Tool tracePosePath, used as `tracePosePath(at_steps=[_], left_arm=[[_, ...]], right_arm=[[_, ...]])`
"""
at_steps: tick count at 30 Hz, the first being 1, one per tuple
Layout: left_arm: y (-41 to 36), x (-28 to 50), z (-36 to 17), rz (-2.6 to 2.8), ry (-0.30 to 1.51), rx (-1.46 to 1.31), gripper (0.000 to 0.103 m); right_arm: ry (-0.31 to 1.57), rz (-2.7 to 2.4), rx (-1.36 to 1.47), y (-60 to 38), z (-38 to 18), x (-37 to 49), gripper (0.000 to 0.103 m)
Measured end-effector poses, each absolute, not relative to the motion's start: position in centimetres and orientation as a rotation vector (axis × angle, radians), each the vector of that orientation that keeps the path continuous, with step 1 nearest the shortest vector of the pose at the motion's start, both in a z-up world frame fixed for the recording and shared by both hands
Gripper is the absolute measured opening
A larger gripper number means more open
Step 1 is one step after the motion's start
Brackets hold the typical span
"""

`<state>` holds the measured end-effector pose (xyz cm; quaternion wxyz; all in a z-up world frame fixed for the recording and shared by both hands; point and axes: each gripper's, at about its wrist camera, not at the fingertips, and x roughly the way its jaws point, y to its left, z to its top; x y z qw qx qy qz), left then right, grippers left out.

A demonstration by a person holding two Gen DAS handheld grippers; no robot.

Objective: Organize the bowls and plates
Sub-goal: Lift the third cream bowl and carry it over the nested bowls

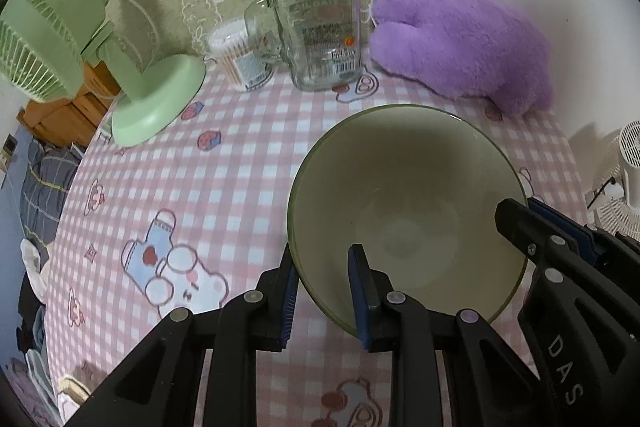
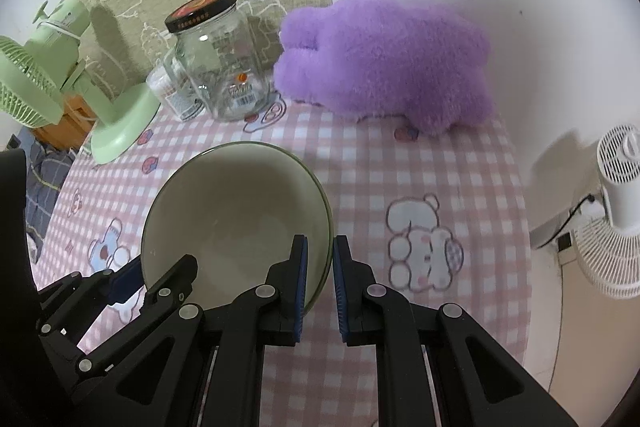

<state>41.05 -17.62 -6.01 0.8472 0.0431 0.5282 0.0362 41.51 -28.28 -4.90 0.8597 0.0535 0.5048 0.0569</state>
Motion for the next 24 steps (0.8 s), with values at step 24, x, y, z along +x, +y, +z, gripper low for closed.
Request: tracePosePath(at_steps=[24], left_arm=[[-17.3,41.8,-6.0,0.105,1.024,0.111,0.021]], right_arm=[[1.048,0.109,0.112,-28.0,-5.8,42.7,0.016]])
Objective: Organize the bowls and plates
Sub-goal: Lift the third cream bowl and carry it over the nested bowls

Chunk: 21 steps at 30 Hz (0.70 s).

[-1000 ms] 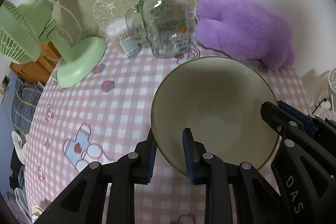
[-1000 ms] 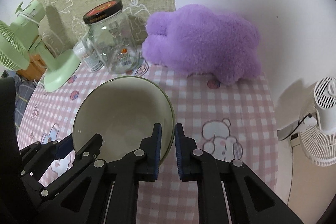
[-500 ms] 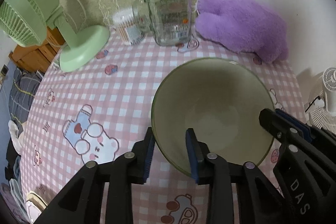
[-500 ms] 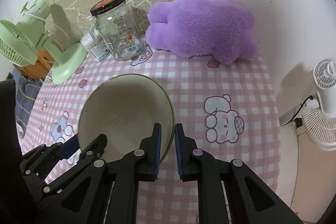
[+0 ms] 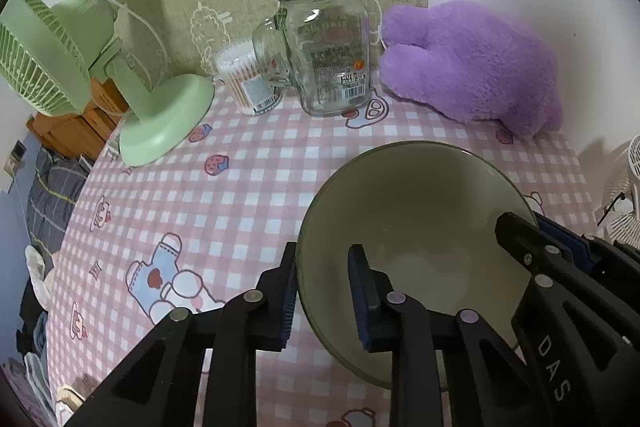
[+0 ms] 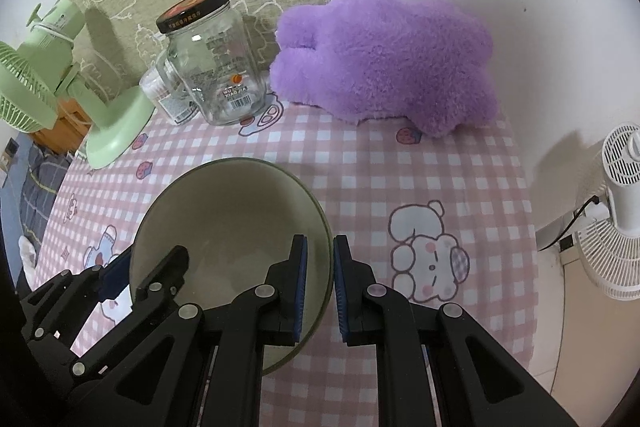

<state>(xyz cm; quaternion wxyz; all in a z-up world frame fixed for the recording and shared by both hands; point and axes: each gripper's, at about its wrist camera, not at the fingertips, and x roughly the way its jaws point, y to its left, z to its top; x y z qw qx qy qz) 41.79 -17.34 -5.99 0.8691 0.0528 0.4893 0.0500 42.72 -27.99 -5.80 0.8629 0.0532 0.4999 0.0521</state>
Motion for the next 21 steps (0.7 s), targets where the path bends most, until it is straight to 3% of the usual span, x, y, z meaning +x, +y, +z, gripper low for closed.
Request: tracePosePath(at_steps=[6,21], left_arm=[[-16.9,41.4,-6.0,0.112,1.051,0.094,0.015],[-16.9,36.8,-3.2,0.071,1.059,0.063,0.015]], right_arm=[[1.042,0.106,0.102,-27.8,-5.7,42.6,0.015],[1.028,0.098,0.093,-27.7,-2.1,37.6,0.015]])
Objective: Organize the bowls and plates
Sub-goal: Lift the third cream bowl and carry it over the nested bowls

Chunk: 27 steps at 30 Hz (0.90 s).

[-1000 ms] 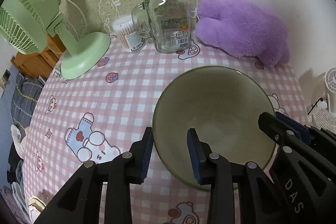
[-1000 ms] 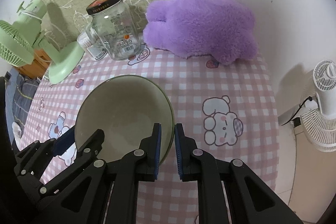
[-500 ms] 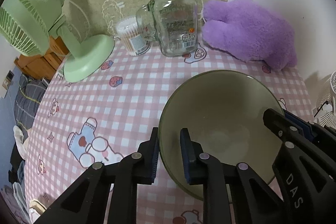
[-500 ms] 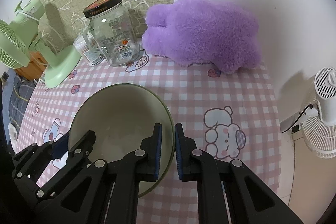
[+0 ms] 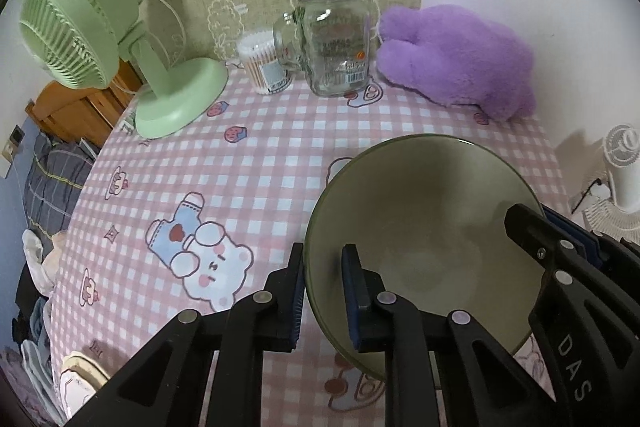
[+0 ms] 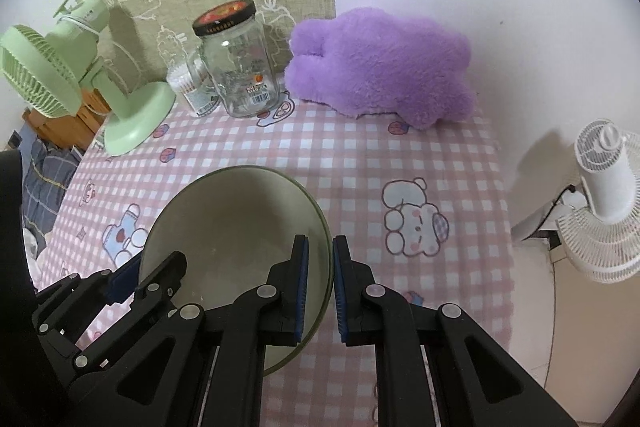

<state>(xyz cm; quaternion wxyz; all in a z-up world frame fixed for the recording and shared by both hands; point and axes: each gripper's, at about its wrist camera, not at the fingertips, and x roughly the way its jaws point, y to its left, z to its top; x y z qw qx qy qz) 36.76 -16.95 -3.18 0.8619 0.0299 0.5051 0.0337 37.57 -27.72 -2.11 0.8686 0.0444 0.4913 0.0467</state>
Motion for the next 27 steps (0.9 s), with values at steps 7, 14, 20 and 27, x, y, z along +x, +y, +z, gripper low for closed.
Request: tracePosePath(at_steps=[7,14,20,27], left_arm=[[-15.7,34.0,-0.3,0.04,1.022,0.079,0.015],[-13.4,30.5,2.2,0.007,0.989,0.075,0.015],[-11.1,27.4,3.4,-0.023,0.962,0.071,0.015],[-8.2,23.7,4.2,-0.057,0.94,0.092,0.015]], right_arm=[[0.998,0.074,0.093,-26.6,0.9,34.5,0.015],[0.96,0.045,0.087,-24.8,3.7,30.7,0.015],[0.942,0.007,0.086,-22.5,5.5,27.1,0.015],[0.922,-0.026,0.08,-19.2,6.7,22.9,0.015]])
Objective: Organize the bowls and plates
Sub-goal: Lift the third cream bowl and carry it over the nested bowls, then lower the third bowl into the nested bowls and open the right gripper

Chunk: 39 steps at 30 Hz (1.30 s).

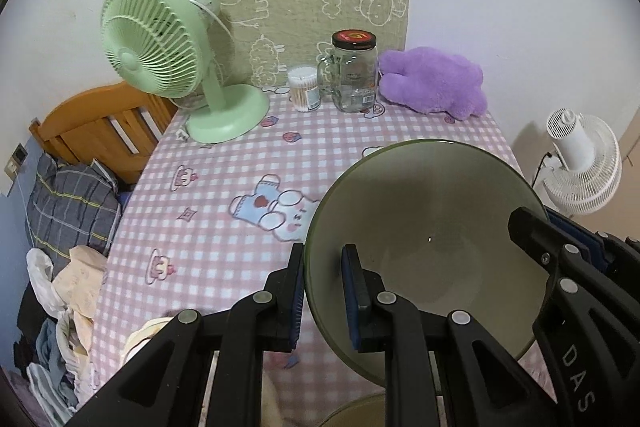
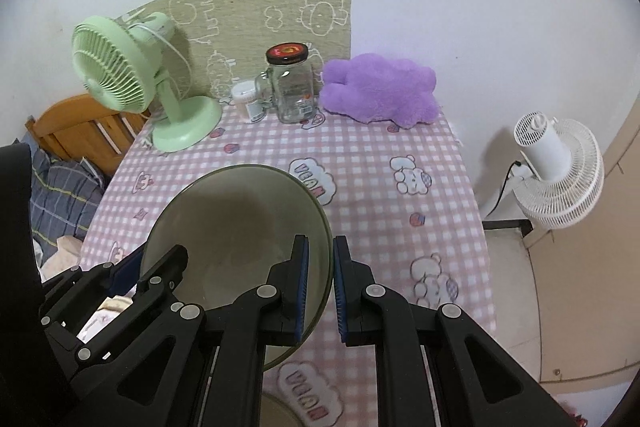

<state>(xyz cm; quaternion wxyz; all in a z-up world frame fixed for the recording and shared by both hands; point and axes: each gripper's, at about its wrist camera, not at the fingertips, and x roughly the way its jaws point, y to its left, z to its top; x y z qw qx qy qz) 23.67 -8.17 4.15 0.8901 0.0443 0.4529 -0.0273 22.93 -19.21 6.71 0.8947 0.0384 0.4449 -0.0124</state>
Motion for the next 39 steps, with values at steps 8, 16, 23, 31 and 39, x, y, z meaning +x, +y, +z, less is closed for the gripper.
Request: tracePosePath(at_steps=[8,16,23,31,39], left_arm=[[-5.3,19.5,4.1,-0.093,0.922,0.133,0.015],[-3.9,16.1,2.5,-0.138,0.946,0.143,0.015],[-3.7,14.0,0.5,-0.181,0.967,0.135,0.015],[-4.3,13.0,-1.2,-0.213,0.992,0.144,0.015],[-5.2,12.7,-2.3,-0.239,1.036,0.149,0.015]], right_arm=[[0.925,-0.056,0.079,-15.9,6.7,18.5,0.015],[0.942,-0.087,0.081,-14.1,5.7,14.5,0.015],[0.965,-0.114,0.084,-13.8,3.9,11.7,0.015],[1.007,-0.143,0.11,-14.3,2.0,10.3,0.015],[1.043,-0.169,0.127,-15.1,1.0,9.8,0.015]])
